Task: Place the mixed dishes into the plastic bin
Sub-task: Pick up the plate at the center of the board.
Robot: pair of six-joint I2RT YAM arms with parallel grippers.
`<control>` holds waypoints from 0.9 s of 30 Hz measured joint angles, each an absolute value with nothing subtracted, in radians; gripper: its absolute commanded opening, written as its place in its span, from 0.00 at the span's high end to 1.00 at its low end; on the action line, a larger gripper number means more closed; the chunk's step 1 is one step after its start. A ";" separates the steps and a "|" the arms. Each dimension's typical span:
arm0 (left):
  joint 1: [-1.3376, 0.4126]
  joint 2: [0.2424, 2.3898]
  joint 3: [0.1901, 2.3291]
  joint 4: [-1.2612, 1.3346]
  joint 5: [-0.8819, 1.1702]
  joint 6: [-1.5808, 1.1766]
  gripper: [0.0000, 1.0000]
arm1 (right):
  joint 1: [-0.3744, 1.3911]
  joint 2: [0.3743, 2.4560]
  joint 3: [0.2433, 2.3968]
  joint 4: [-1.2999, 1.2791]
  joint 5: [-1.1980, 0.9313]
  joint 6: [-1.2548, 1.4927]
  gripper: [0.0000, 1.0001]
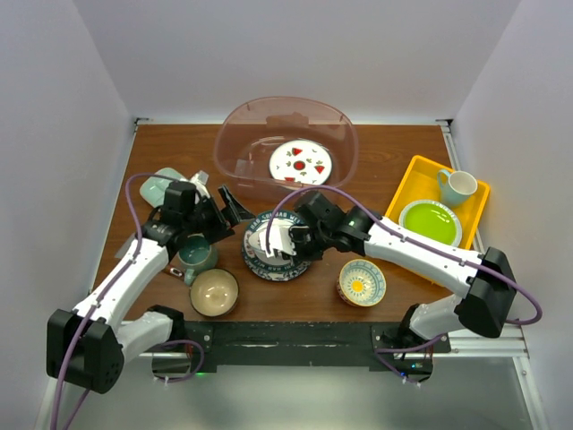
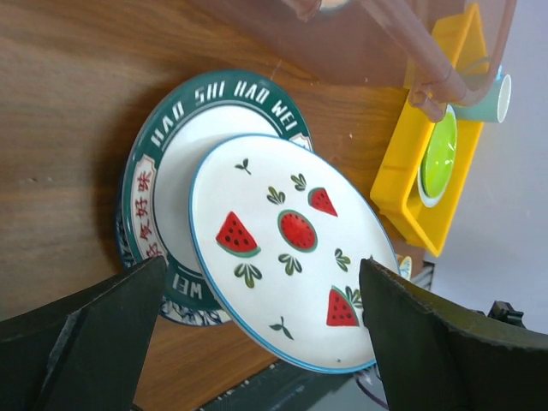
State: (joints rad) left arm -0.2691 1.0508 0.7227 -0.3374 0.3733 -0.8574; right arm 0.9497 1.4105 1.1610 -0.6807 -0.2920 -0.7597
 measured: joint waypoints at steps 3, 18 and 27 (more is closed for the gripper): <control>-0.269 1.074 0.723 -0.358 0.410 -0.926 0.00 | 0.949 1.411 1.168 -0.690 -0.281 -0.758 1.00; -0.276 1.120 0.723 -0.462 0.444 -1.128 0.02 | 0.948 1.445 1.293 -0.757 -0.257 -0.740 1.00; -0.303 1.151 0.722 -0.392 0.488 -1.237 0.49 | 0.976 1.510 1.362 -0.756 -0.261 -0.731 1.00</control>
